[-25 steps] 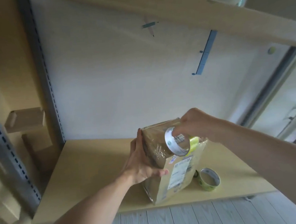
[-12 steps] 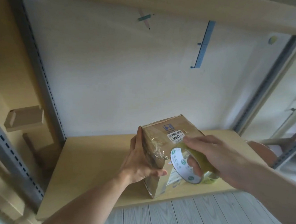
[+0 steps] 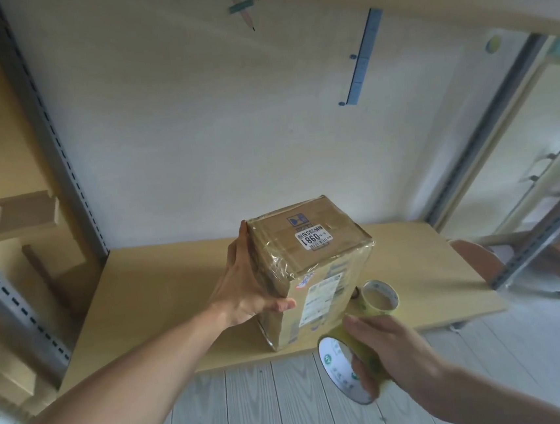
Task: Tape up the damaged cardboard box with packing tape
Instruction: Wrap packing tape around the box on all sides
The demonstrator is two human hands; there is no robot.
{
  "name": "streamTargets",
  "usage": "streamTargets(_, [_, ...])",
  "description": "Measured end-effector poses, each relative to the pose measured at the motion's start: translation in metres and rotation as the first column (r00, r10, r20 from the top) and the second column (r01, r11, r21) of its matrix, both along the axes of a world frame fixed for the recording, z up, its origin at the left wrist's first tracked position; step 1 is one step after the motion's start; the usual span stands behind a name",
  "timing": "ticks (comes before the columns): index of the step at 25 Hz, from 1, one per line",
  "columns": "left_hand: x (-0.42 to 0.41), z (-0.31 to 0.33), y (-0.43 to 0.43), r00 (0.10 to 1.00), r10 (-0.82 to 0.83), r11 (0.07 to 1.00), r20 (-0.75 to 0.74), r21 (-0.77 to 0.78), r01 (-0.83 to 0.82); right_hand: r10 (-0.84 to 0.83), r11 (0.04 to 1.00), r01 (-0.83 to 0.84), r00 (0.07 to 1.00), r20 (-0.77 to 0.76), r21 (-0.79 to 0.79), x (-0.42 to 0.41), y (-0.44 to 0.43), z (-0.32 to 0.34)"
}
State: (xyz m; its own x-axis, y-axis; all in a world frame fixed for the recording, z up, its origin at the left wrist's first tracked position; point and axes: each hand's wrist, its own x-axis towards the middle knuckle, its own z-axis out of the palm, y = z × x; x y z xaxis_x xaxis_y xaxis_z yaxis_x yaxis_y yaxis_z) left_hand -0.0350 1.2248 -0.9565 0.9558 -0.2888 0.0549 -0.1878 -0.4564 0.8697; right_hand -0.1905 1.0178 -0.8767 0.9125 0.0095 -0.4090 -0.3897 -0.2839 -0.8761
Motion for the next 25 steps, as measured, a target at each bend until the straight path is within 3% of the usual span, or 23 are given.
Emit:
streamTargets(9, [0.001, -0.001, 0.000, 1.000, 0.012, 0.999, 0.002, 0.032, -0.012, 0.057, 0.994, -0.060, 0.998, -0.030, -0.093, 0.013, 0.011, -0.049])
streamTargets(15, [0.004, -0.001, 0.002, 0.999, -0.027, 1.000, -0.034, -0.013, 0.026, 0.084, 0.976, -0.062, 0.992, 0.099, -0.209, 0.046, 0.035, -0.085])
streamTargets(19, [0.018, 0.016, 0.018, 0.973, -0.228, 0.972, 0.044, 0.075, 0.224, 0.052, 0.993, -0.044, 0.996, 0.067, -0.113, 0.056, 0.033, -0.097])
streamTargets(22, [0.020, 0.028, 0.010, 0.969, -0.234, 0.957, 0.079, 0.194, 0.216, 0.054, 0.998, -0.053, 0.998, 0.040, -0.033, 0.061, 0.027, -0.102])
streamTargets(25, [0.010, 0.011, 0.000, 0.973, -0.171, 0.980, 0.152, 0.124, 0.153, 0.033, 0.999, -0.033, 0.999, 0.044, 0.020, 0.061, 0.032, -0.107])
